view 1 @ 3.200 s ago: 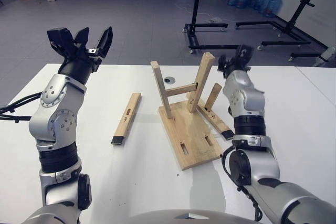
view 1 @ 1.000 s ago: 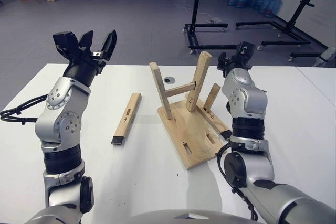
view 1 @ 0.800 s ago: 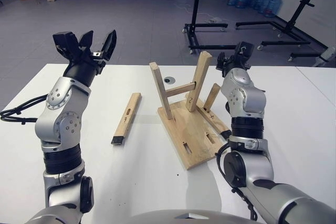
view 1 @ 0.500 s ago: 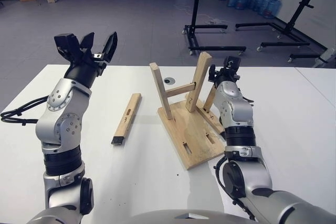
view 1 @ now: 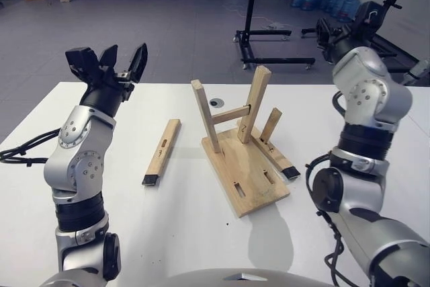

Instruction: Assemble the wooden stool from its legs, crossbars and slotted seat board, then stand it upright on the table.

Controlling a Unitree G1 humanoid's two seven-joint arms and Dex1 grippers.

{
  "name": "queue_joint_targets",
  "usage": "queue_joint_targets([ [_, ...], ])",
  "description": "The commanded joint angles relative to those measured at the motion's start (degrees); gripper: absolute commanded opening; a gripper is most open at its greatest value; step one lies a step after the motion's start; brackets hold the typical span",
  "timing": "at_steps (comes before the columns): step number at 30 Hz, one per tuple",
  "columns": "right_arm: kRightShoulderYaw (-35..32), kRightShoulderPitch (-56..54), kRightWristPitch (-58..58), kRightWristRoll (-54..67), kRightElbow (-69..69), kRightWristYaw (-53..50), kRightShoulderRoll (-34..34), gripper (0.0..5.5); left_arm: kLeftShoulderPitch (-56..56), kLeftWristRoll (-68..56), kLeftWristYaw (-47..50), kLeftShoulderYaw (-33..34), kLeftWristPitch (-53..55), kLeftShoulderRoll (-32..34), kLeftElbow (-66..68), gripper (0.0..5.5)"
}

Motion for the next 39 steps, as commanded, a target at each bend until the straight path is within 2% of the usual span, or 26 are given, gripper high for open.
queue_joint_targets([
  [1, 8.4, 16.7, 1.5, 0.2, -5.5, 13.0, -5.6, 3.39, 8.1, 0.3, 1.2, -1.3, 5.1, 1.2, -4.2, 3.97],
  [4, 14.1, 29.4, -2.0, -2.2, -8.1, 17.4, -6.4, 3.39, 14.4, 3.9, 2.7, -6.1, 7.1, 0.6, -6.5, 3.97],
  [6, 13.7, 34.1, -3.8, -2.1, -6.0, 19.2, -5.9, 3.73, 17.6, 5.9, 4.4, -8.0, 7.9, -0.8, -6.7, 4.3],
  [12, 17.4, 33.9, -6.5, -5.2, -4.7, 20.0, -5.1, 4.82, 18.6, 8.7, 5.8, -8.0, 7.4, -2.4, -4.5, 5.21],
  [16, 21.5, 33.7, -3.5, -7.1, -9.1, 20.7, -5.8, 5.37, 18.8, 9.0, 5.4, -7.7, 7.4, -2.8, -4.6, 5.4],
  [27, 26.0, 30.1, 6.5, -9.1, -13.3, 25.5, -12.0, 5.37, 18.1, 8.8, 4.9, -7.6, 7.2, -5.1, -3.7, 5.4],
  [39, 27.5, 33.6, 4.6, -11.4, -8.0, 26.7, -12.3, 5.37, 18.5, 9.4, 4.6, -7.7, 6.6, -6.0, -3.4, 5.4],
])
